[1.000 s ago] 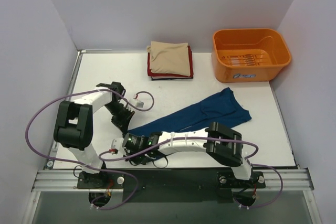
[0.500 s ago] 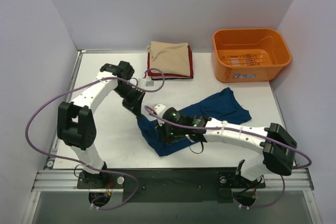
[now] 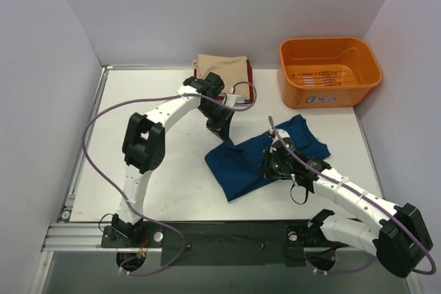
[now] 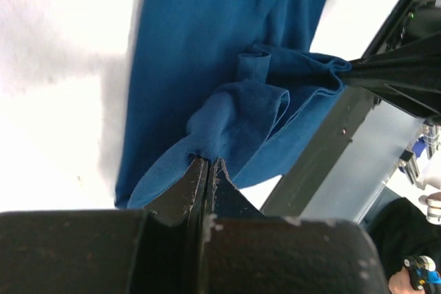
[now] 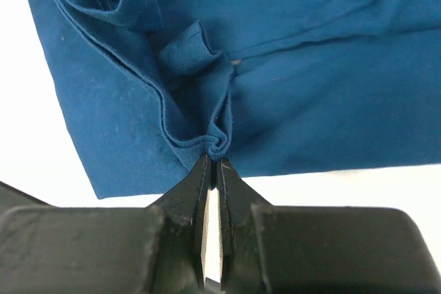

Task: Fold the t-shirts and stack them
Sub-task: Fold the folded rectangular tshirt in 1/3 of the way

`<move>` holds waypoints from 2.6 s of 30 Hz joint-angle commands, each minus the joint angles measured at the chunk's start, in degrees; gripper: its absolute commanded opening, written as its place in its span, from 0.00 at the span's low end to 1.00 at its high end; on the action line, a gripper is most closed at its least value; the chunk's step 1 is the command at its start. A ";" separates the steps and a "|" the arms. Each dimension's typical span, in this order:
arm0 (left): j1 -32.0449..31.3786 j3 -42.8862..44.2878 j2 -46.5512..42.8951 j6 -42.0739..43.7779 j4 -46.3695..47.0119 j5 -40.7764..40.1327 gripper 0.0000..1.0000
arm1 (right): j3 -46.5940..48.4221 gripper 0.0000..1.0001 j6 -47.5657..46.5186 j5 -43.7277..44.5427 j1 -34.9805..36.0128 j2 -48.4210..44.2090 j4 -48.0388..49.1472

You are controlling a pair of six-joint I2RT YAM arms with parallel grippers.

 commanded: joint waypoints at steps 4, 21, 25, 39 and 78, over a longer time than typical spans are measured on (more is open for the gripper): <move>-4.73 13.11 7.91 -5.71 5.82 0.96 0.00 | 0.39 0.00 0.00 -2.63 -10.04 -1.24 -7.38; -8.16 16.80 14.07 -9.58 9.95 -5.54 0.00 | -2.41 0.00 -4.22 -6.41 -22.17 5.00 -7.48; -7.98 22.32 15.91 -6.78 8.29 -4.23 0.28 | -1.89 0.18 -2.91 -5.19 -25.85 6.50 -8.79; 1.49 7.96 -0.49 -3.60 17.41 -2.73 0.63 | 7.25 0.24 -6.68 -7.12 -19.92 -3.52 -12.76; -2.71 -30.21 -8.61 -4.31 31.75 -8.81 0.59 | 7.54 0.46 0.61 0.18 -21.03 8.36 -14.88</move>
